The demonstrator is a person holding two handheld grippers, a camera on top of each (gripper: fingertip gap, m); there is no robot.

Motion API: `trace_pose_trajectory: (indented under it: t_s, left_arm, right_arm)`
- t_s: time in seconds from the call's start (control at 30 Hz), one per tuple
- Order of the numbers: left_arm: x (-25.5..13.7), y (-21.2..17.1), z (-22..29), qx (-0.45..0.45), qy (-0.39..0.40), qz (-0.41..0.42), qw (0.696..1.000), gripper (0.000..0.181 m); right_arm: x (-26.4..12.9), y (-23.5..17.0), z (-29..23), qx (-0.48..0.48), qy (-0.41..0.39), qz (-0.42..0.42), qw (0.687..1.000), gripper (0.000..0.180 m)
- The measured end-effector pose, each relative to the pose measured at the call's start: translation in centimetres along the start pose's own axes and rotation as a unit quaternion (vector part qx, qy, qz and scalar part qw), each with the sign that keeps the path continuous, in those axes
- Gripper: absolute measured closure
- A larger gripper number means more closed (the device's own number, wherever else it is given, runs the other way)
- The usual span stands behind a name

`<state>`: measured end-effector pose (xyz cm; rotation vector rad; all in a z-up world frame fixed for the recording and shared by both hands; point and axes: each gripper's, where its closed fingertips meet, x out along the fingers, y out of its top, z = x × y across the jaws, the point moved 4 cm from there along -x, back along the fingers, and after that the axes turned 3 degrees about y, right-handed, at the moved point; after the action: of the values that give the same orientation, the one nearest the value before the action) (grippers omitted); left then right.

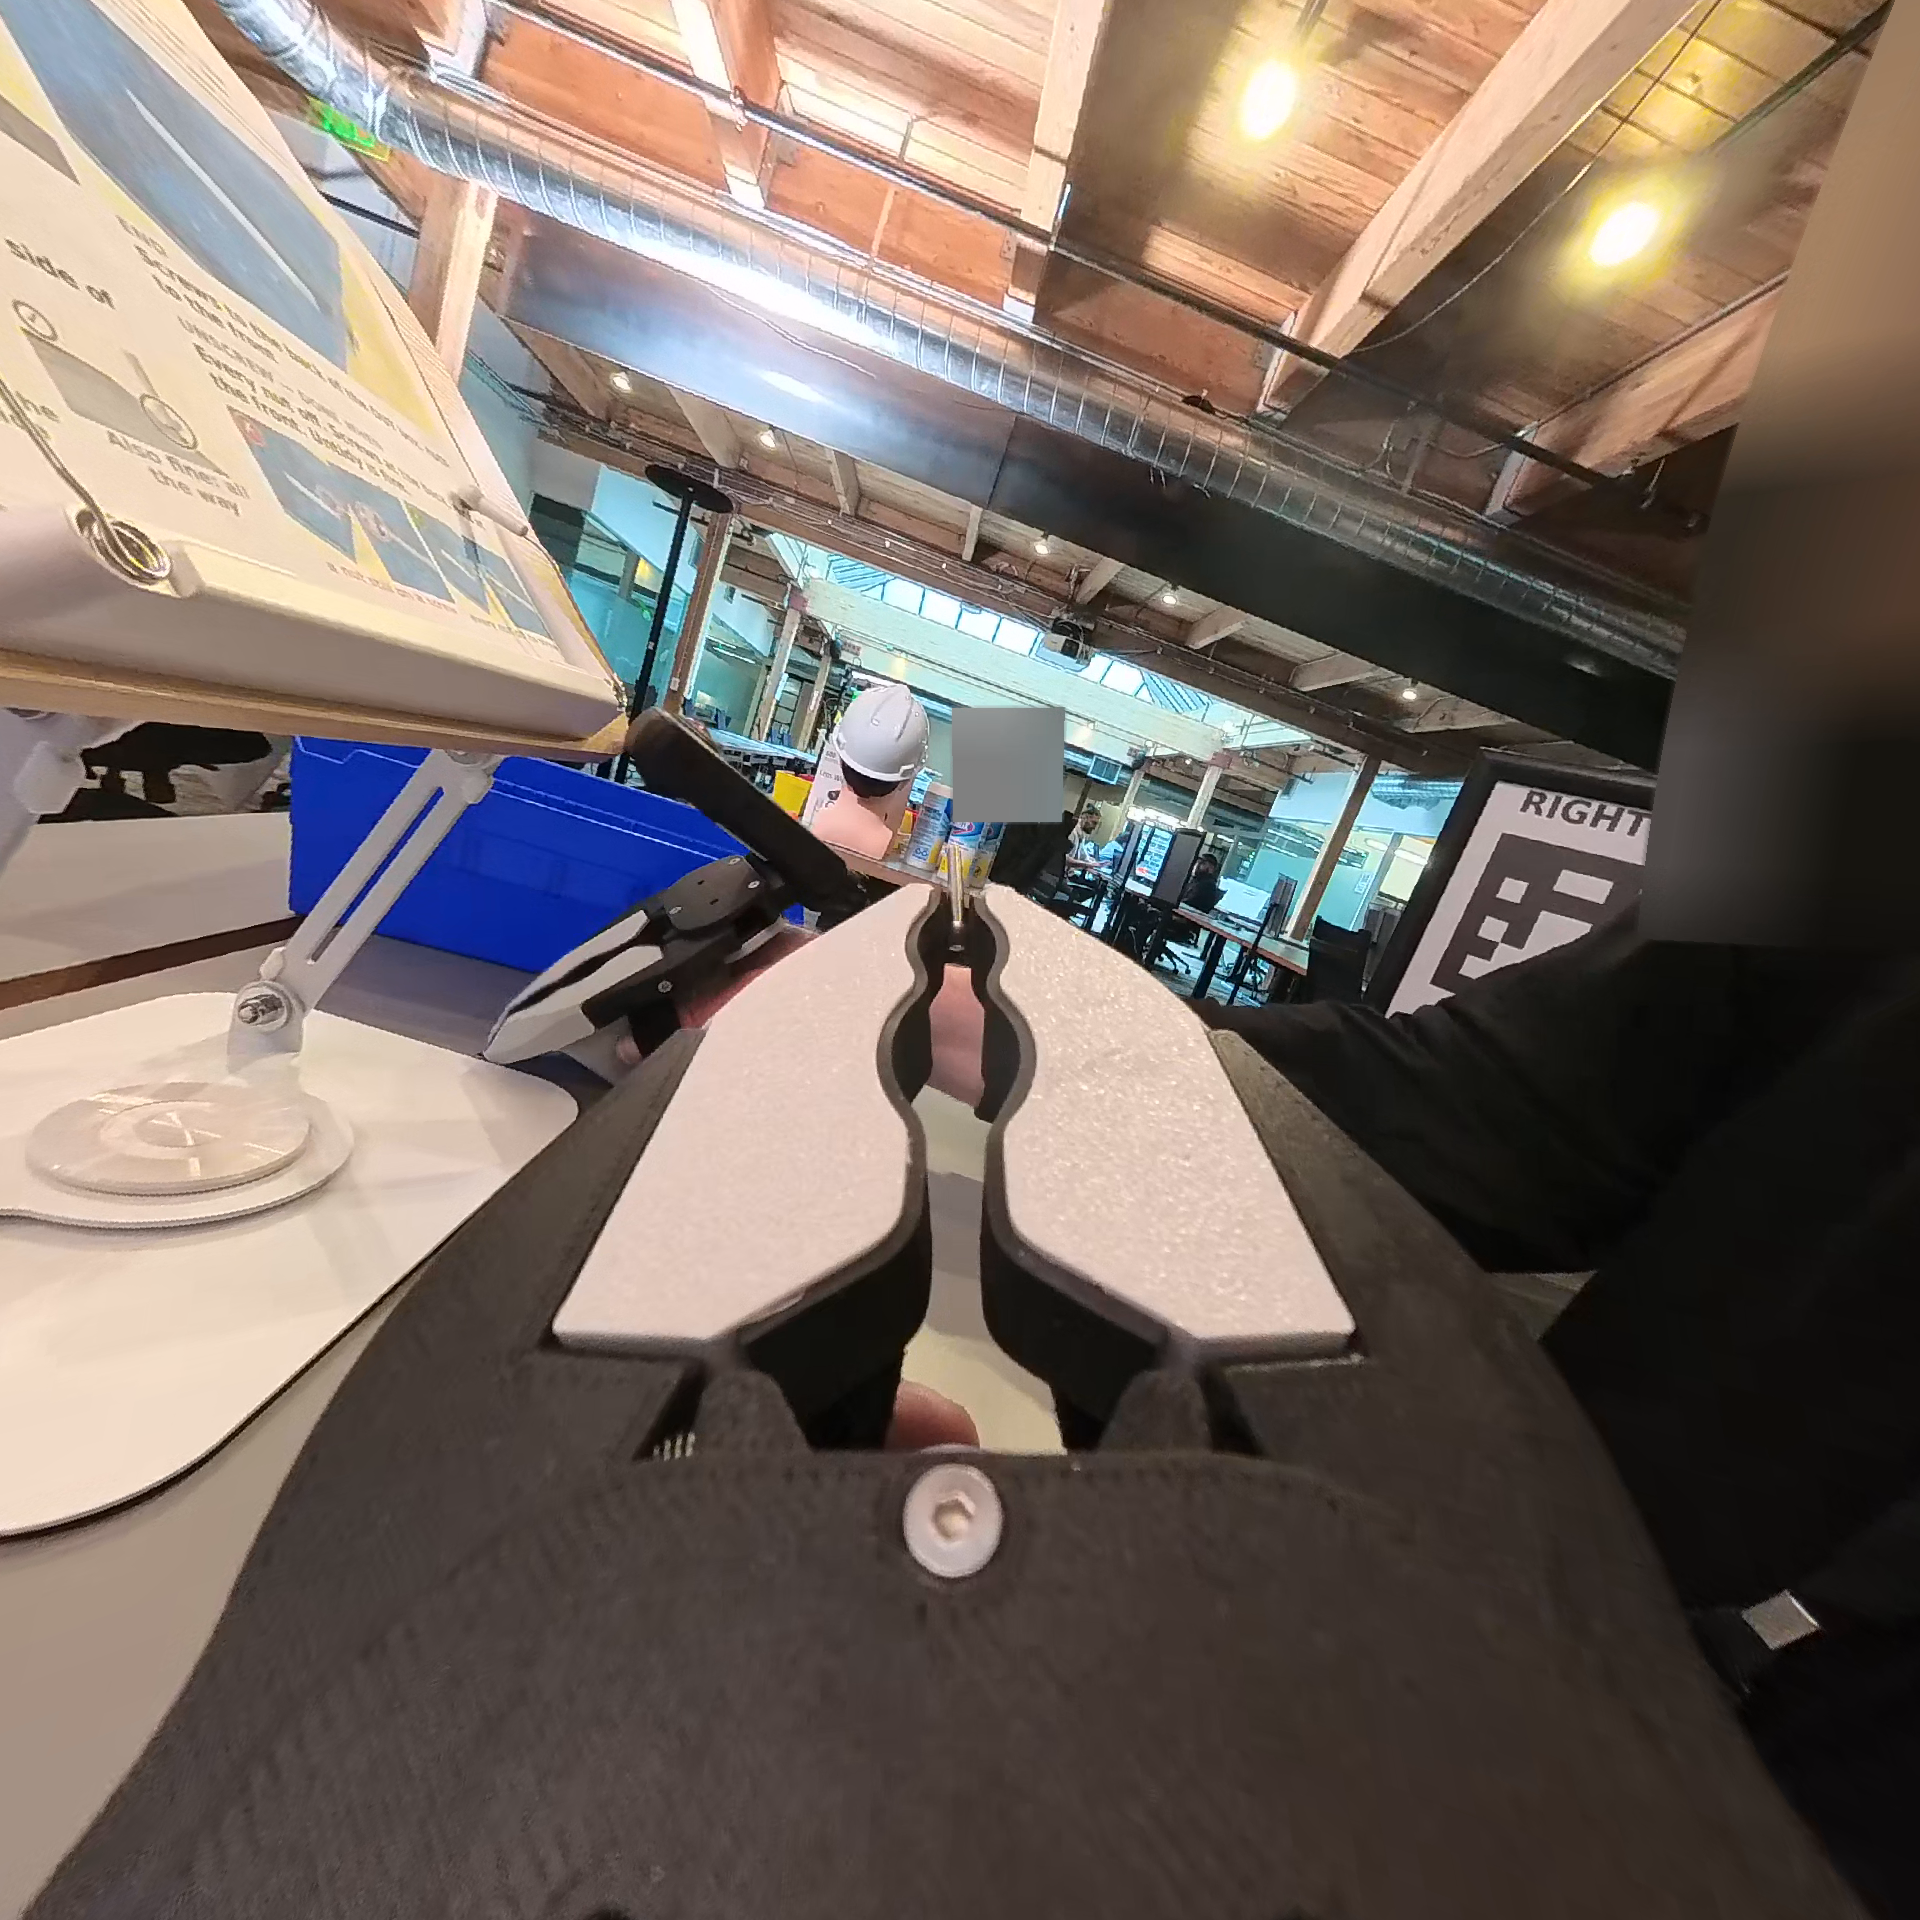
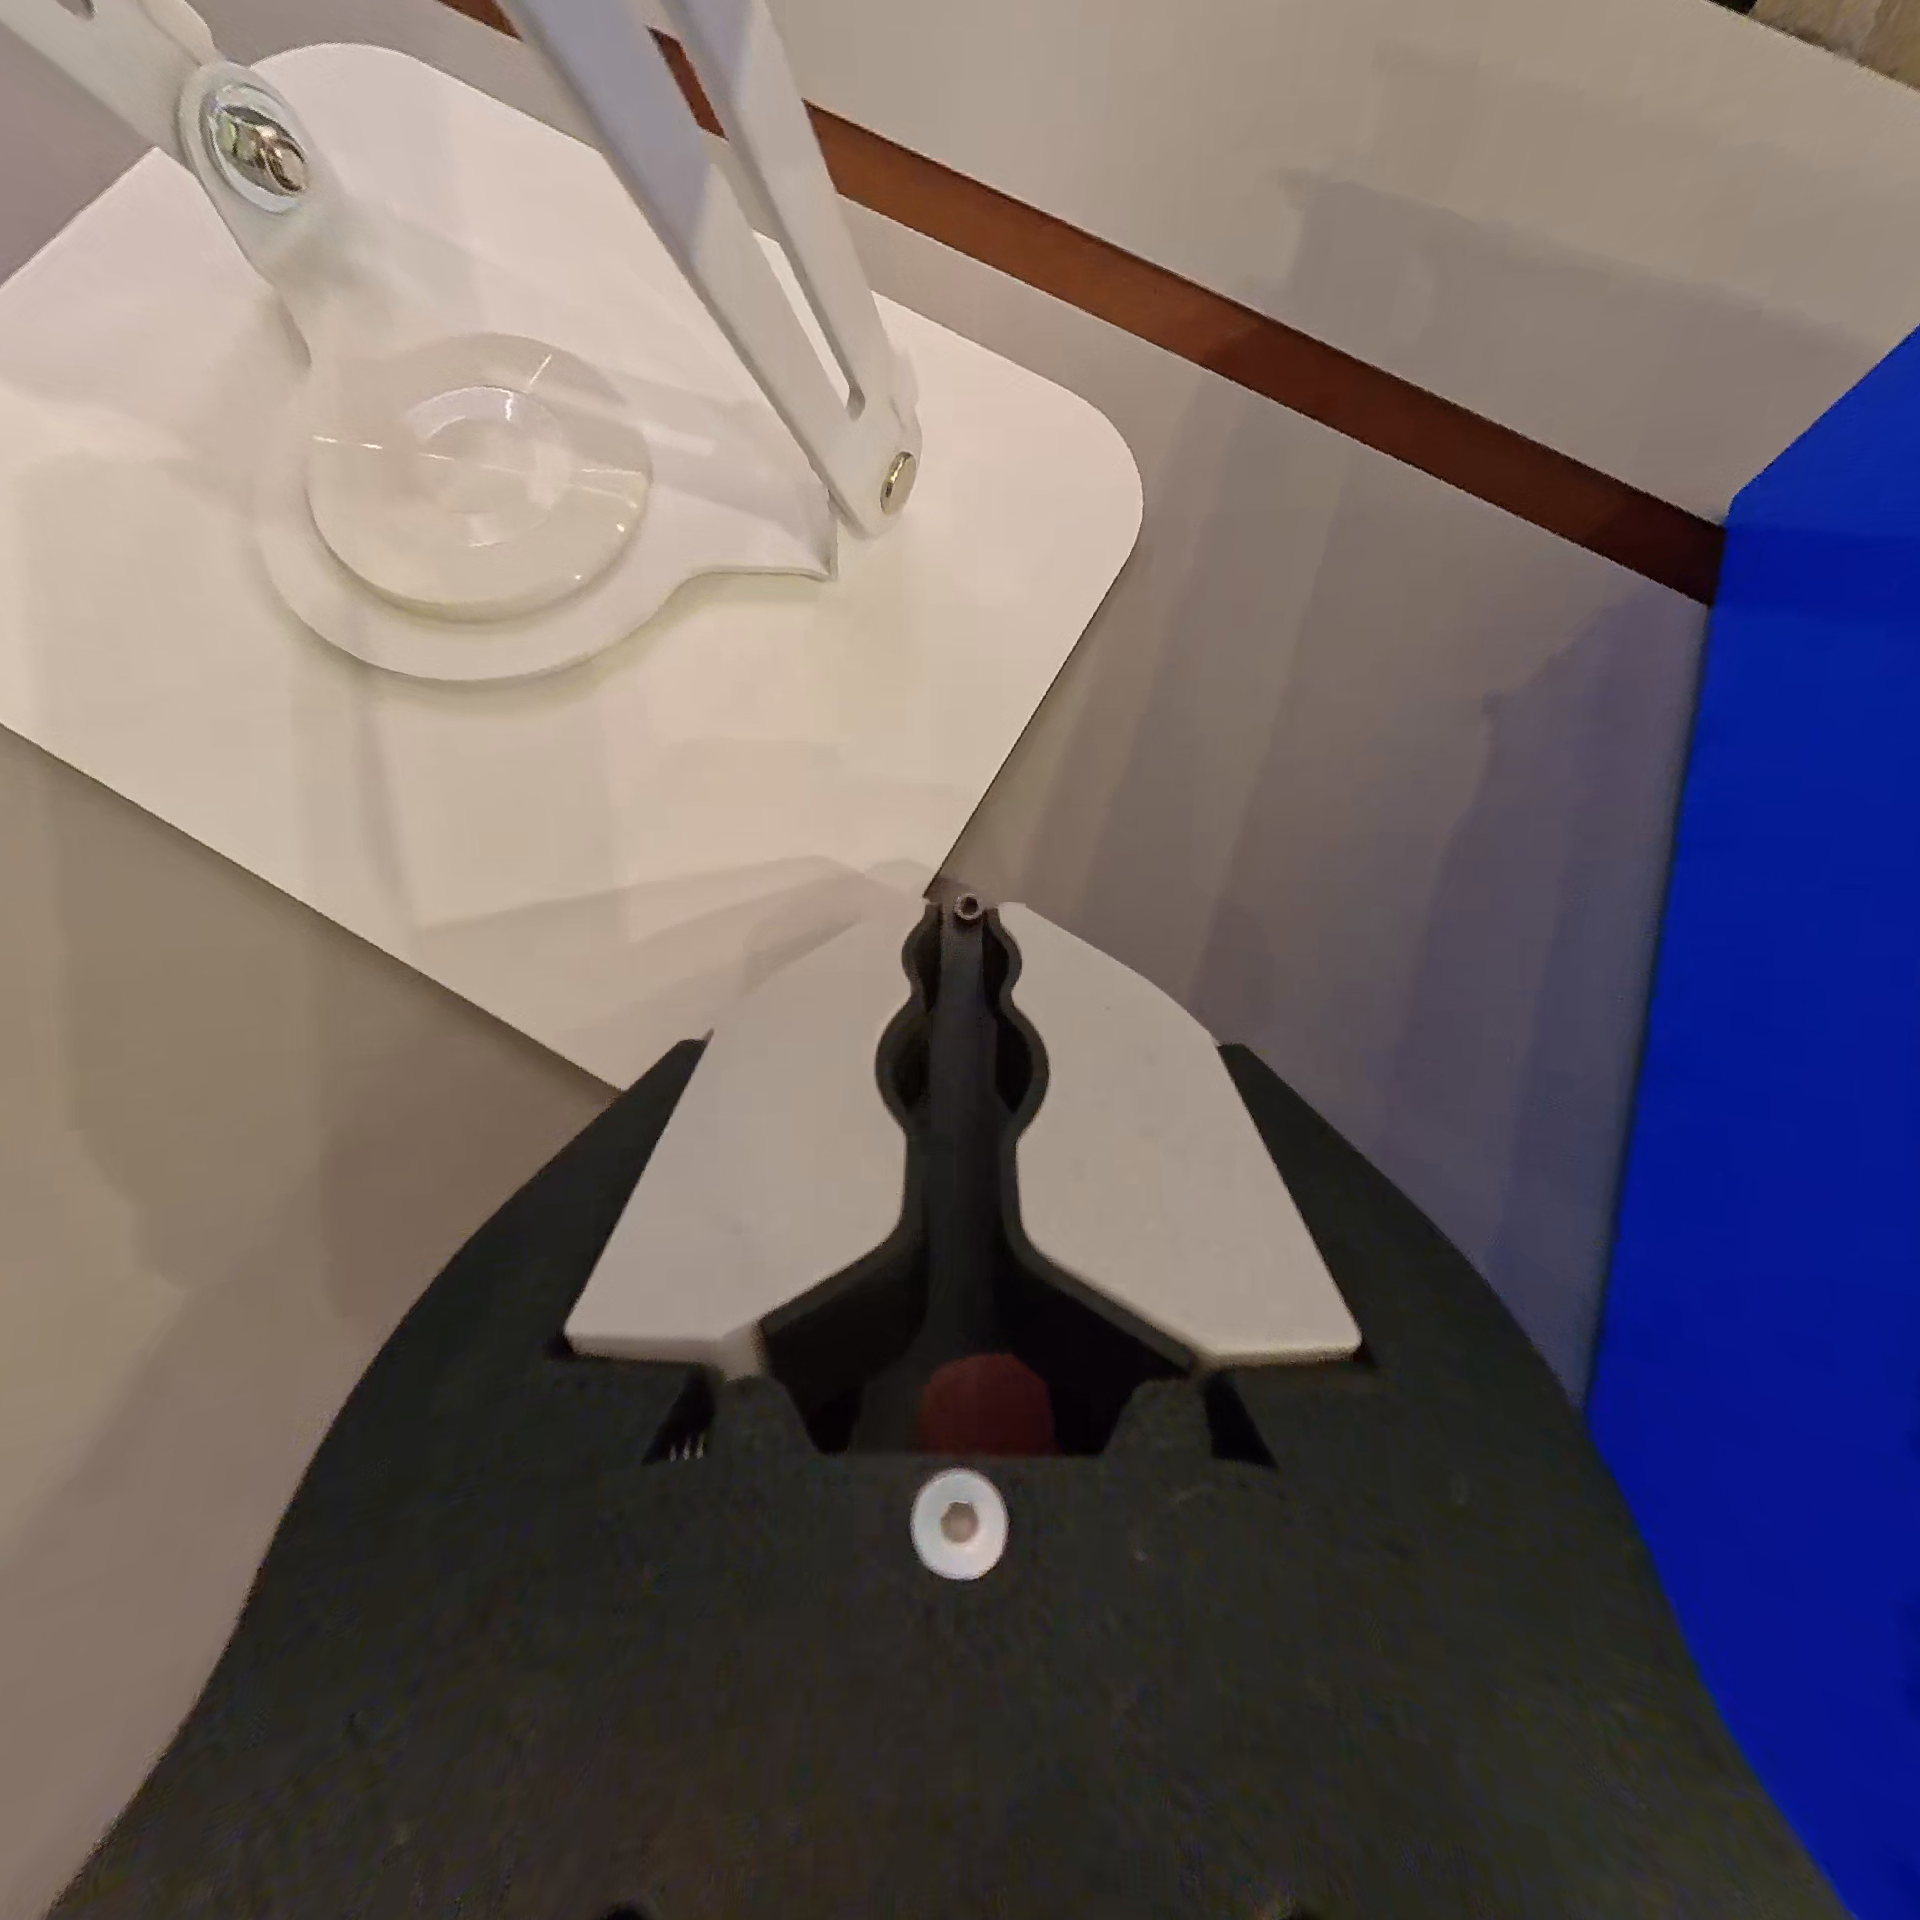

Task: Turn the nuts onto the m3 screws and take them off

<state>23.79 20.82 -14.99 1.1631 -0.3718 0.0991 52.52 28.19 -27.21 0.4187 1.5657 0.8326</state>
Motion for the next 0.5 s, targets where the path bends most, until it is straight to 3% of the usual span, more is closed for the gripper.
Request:
trace_pose_trajectory:
  t_s: [0.23, 0.5]
  left_arm:
    - [0.01, -0.09, -0.04, -0.003, -0.002, -0.001, 1.0, 0.177]
    - [0.02, -0.15, -0.03, -0.003, -0.002, -0.003, 1.0, 0.177]
  right_arm:
    - [0.05, 0.08, 0.38, -0.002, -0.016, 0.001, 1.0, 0.167]
    - [0.13, 0.18, 0.38, -0.006, -0.014, 0.002, 1.0, 0.179]
